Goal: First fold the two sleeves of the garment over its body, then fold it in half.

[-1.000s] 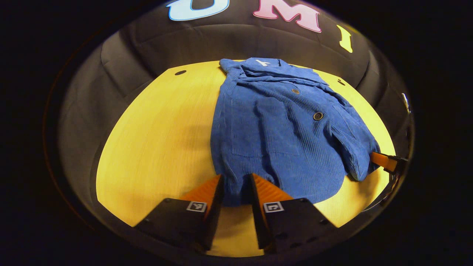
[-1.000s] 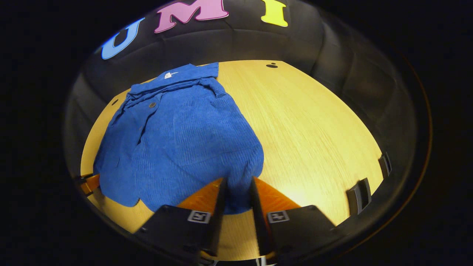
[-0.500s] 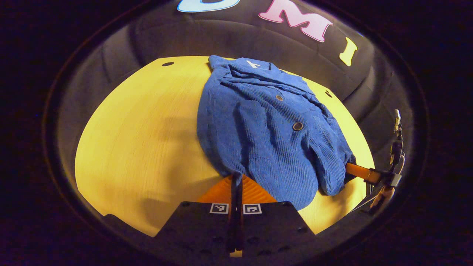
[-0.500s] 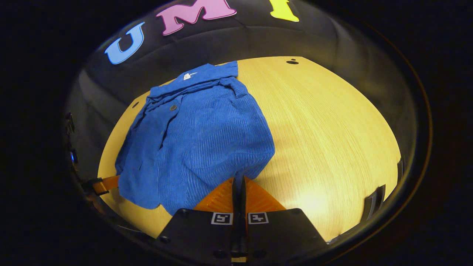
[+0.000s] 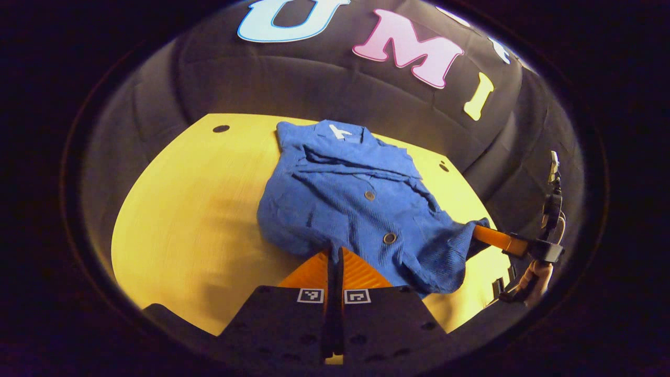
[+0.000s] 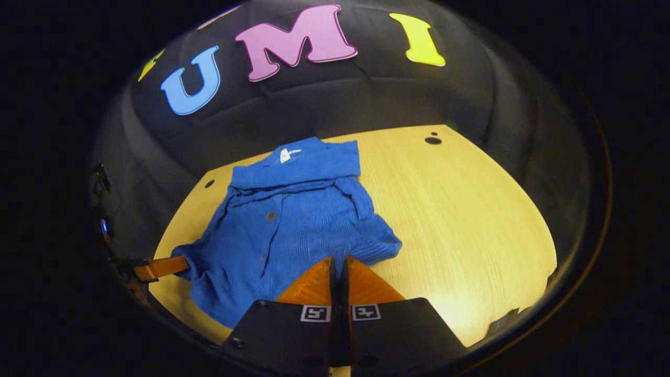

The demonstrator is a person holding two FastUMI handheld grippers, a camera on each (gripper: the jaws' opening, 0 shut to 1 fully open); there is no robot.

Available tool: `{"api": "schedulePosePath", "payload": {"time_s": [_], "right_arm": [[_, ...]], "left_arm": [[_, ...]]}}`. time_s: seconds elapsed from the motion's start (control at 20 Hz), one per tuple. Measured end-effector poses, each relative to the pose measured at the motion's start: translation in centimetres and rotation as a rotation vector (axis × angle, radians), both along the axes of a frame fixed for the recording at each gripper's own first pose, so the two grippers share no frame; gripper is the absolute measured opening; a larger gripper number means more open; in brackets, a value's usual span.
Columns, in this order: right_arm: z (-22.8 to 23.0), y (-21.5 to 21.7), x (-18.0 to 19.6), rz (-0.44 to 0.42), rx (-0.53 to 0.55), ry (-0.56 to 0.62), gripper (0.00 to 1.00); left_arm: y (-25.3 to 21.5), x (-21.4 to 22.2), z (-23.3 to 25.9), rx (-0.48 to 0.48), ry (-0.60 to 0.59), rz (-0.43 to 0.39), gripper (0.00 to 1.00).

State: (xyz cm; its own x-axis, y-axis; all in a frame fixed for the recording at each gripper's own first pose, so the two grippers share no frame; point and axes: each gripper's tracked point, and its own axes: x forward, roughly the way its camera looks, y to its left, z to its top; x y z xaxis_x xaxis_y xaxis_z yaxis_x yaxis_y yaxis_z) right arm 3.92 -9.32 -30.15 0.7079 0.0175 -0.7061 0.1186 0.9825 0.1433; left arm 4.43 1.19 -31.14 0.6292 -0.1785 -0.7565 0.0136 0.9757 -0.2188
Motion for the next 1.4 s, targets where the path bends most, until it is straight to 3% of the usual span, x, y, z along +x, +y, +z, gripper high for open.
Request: {"api": "schedulePosePath", "payload": {"time_s": [0.2,0.4,0.6,0.7,0.85,0.95,1.05,1.1,1.2,1.25,1.3,1.4], "right_arm": [[2.0,-0.7,6.7,0.023,0.000,-0.086,0.01],[4.2,-0.6,16.3,0.058,0.019,-0.208,0.01],[5.7,-1.6,26.7,0.088,-0.004,-0.335,0.01],[5.3,-2.3,32.2,0.087,-0.014,-0.389,0.01],[2.0,-3.9,38.1,0.035,0.009,-0.388,0.01],[-1.3,-5.2,39.7,-0.012,0.019,-0.340,0.11],[-3.4,-5.7,39.8,-0.025,0.030,-0.310,0.29],[-3.4,-5.6,39.7,-0.019,0.033,-0.307,0.51],[-3.5,-5.7,39.3,-0.014,0.011,-0.307,0.96],[-2.9,-5.5,38.7,-0.008,0.009,-0.317,0.89],[-2.2,-5.4,38.1,-0.003,0.007,-0.327,0.98],[-0.4,-5.1,36.3,0.007,-0.011,-0.352,0.98]], "left_arm": [[0.9,6.9,1.9,0.030,-0.111,-0.001,0.00],[2.3,15.0,3.1,0.109,-0.235,0.019,0.00],[6.4,26.0,4.6,0.293,-0.473,0.069,0.00],[9.0,31.0,4.0,0.320,-0.552,0.124,0.00],[12.1,36.8,0.2,0.319,-0.568,0.158,0.00],[12.4,38.1,-3.4,0.298,-0.513,0.159,0.07],[12.3,38.1,-4.7,0.323,-0.479,0.161,0.46],[12.4,38.0,-4.3,0.350,-0.483,0.172,0.72],[12.9,37.5,-2.3,0.393,-0.504,0.230,0.83],[12.6,36.9,-1.5,0.382,-0.509,0.250,0.83],[11.9,36.1,-0.8,0.360,-0.506,0.255,0.83],[10.4,33.4,0.8,0.330,-0.487,0.262,0.84]]}}
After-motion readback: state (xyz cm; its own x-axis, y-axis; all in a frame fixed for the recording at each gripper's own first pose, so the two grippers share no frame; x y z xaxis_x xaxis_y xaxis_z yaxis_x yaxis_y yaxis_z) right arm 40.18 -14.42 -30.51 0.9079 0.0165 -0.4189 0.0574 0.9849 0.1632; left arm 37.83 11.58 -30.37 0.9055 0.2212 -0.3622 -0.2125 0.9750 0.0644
